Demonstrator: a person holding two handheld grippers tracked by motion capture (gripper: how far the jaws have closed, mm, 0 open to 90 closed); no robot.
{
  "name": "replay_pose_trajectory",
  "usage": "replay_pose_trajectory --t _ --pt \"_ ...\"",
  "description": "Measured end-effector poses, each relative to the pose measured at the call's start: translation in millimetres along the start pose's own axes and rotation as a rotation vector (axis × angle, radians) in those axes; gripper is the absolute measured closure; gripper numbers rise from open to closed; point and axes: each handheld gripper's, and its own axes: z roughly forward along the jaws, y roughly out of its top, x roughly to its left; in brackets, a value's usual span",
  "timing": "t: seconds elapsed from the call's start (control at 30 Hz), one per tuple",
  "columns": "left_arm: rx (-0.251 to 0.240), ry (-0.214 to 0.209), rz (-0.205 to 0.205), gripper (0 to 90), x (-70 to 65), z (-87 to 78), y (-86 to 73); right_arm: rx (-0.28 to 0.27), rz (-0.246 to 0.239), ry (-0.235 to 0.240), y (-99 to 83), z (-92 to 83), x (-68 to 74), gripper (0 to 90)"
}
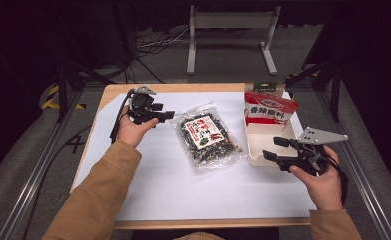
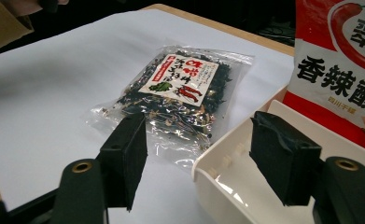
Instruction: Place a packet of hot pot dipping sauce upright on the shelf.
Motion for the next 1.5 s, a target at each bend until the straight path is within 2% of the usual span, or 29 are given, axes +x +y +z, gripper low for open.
replay_pose_trajectory --t 0.07,0.1,0.2,0.33,0.4,0.47,0.57,0.8,1.07,1.17,1.33,1.5 --pt "0.008 0.004 0.009 38.5 0.4 3.3 0.9 -0.002 0.003 0.003 -1.4 -0.1 0.8 36.2" --pt "0.01 0.013 0.032 38.1 0.1 11.5 0.5 -0.006 0.002 0.004 -2.0 -0.2 1.2 36.2" --pt "0.023 0.022 0.044 36.4 0.2 18.3 -0.3 -0.012 0.005 0.007 -3.1 -1.1 1.8 36.2" --pt "0.021 0.0 0.011 35.1 4.8 30.1 -1.3 -0.022 0.014 0.006 -4.1 -3.4 2.8 36.2" --pt "0.024 0.0 0.007 35.3 6.3 34.5 -1.6 -0.022 0.016 0.007 -4.3 -3.7 3.2 36.1" --pt "0.049 0.0 0.003 34.9 9.0 44.0 -1.5 -0.021 0.018 0.005 -5.8 -4.8 5.5 35.9" --pt "0.058 -0.011 -0.022 33.7 13.2 54.2 -0.6 -0.011 0.016 -0.001 -8.9 -8.0 8.6 35.9" --pt "0.093 -0.004 -0.035 33.7 15.6 75.3 -2.8 -0.021 0.026 -0.022 -12.7 -15.5 12.8 35.6" --pt "0.111 0.012 -0.082 34.2 23.4 91.3 -6.6 -0.012 0.021 -0.029 -16.2 -16.6 18.1 33.3" --pt "0.118 0.016 -0.088 34.2 25.3 95.6 -8.1 -0.016 0.018 -0.033 -16.3 -17.6 18.8 32.9" --pt "0.123 0.01 -0.122 33.7 29.9 101.9 -11.1 -0.013 0.019 -0.03 -17.8 -16.8 20.4 32.2" --pt "0.152 0.008 -0.117 33.5 30.4 106.1 -14.2 -0.01 0.015 -0.035 -18.4 -14.9 19.5 31.6"
